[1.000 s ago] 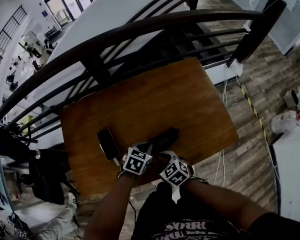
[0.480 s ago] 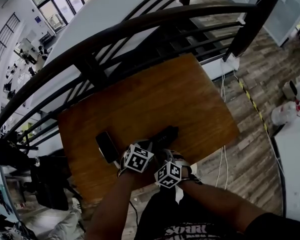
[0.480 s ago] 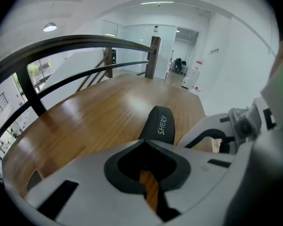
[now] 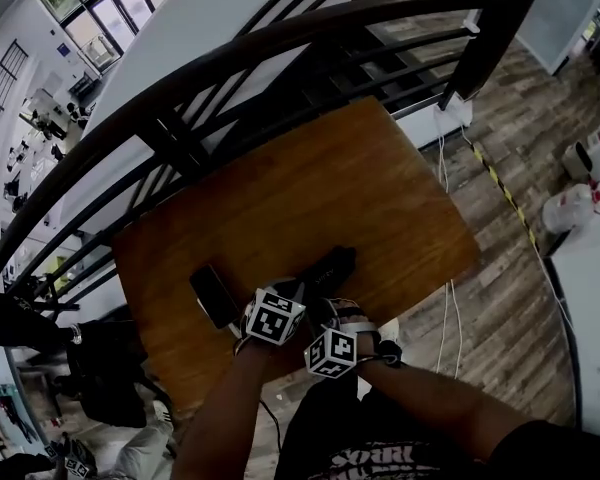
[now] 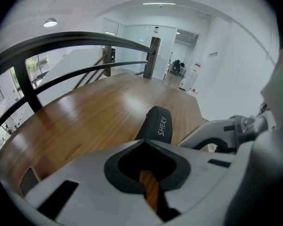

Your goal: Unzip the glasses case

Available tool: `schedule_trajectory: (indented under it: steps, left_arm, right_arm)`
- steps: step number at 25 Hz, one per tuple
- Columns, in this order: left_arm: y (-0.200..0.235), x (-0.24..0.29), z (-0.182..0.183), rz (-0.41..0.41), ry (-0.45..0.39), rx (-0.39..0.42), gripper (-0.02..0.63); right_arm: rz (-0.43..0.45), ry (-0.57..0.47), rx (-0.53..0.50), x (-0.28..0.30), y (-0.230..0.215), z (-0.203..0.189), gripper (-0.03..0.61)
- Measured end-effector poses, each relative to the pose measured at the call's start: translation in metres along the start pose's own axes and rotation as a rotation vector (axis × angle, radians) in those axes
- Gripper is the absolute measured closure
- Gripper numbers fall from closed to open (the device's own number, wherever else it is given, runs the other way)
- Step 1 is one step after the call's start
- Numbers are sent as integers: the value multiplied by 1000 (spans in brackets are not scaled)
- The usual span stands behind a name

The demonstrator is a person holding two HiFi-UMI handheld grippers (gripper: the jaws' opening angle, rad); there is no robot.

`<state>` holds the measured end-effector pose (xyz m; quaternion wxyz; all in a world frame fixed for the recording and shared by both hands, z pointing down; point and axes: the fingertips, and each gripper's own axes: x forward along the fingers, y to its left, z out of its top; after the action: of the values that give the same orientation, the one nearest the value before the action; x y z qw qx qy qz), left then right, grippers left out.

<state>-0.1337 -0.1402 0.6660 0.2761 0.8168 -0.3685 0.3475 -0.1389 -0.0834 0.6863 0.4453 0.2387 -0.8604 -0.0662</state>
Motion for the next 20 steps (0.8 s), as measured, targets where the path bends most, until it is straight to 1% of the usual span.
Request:
schedule_trajectory:
  steps: [6, 11, 13, 16, 18, 20]
  left_arm:
    - [0, -1, -2, -3, 12, 23, 611]
    - [-1, 2, -2, -13, 10, 30, 611]
    - [-2, 1, -2, -16, 15, 32, 611]
    - [-1, 1, 0, -11, 6, 42, 611]
    - [-1, 3, -2, 5, 4, 57, 611]
    - [0, 5, -7, 37, 20, 91, 611]
  right_arm:
    - [-17, 44, -50, 5, 2, -16, 552]
    - [-64, 59, -84, 7, 0, -19, 562]
    - [-74, 65, -72, 9, 0, -19, 571]
    - [-57, 53, -36, 9, -1, -18, 575]
    - [-42, 43, -5, 7, -2, -20, 578]
    - [-32, 29, 27, 5, -3, -20, 578]
